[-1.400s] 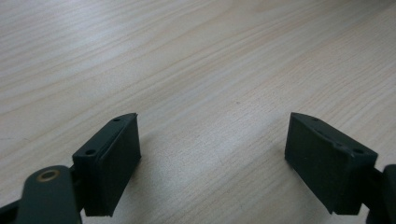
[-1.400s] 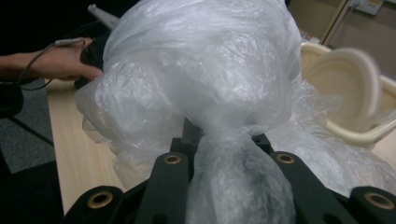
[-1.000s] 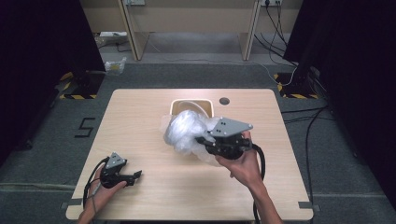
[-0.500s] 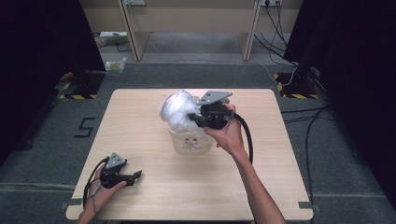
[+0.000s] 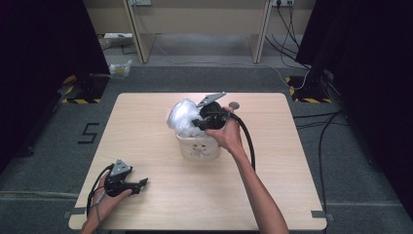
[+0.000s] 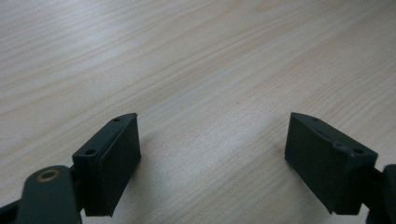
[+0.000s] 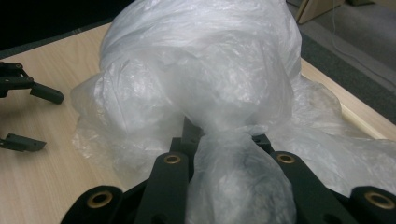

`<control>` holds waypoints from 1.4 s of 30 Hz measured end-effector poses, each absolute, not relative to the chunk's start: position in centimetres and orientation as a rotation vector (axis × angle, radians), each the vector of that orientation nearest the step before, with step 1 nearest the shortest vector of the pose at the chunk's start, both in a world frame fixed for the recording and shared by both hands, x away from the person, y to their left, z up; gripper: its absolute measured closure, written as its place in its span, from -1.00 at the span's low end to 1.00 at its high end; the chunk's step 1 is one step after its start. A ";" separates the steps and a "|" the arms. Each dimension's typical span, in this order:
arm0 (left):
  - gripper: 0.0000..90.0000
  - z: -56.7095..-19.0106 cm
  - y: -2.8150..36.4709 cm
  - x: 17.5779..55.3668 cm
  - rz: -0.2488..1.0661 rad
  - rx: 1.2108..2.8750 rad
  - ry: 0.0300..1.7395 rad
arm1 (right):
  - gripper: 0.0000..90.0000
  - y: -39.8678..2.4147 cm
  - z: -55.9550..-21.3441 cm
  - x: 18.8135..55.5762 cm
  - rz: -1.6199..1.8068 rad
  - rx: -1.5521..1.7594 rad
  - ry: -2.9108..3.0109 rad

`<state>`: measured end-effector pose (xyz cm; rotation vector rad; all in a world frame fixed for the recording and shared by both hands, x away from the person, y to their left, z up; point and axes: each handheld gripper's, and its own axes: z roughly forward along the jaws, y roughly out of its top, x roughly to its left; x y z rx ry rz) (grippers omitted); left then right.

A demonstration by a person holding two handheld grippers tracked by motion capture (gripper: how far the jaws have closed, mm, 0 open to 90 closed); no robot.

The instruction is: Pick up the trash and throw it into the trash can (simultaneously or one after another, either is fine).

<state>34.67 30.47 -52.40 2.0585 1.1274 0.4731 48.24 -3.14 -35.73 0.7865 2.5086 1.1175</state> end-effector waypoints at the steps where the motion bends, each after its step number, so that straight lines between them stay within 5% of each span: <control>1: -0.62 -52.4 30.5 34.7 0.473 2.059 1.127 | 0.70 -3.1 -35.9 48.4 1.113 0.793 2.512; 27: -0.62 -52.4 30.5 34.7 0.474 2.061 1.126 | 0.68 -2.0 -39.2 50.7 0.839 0.837 2.632; 42: -0.62 -52.4 30.5 34.7 0.474 2.061 1.126 | 0.35 -1.9 -40.0 51.1 0.865 0.845 2.655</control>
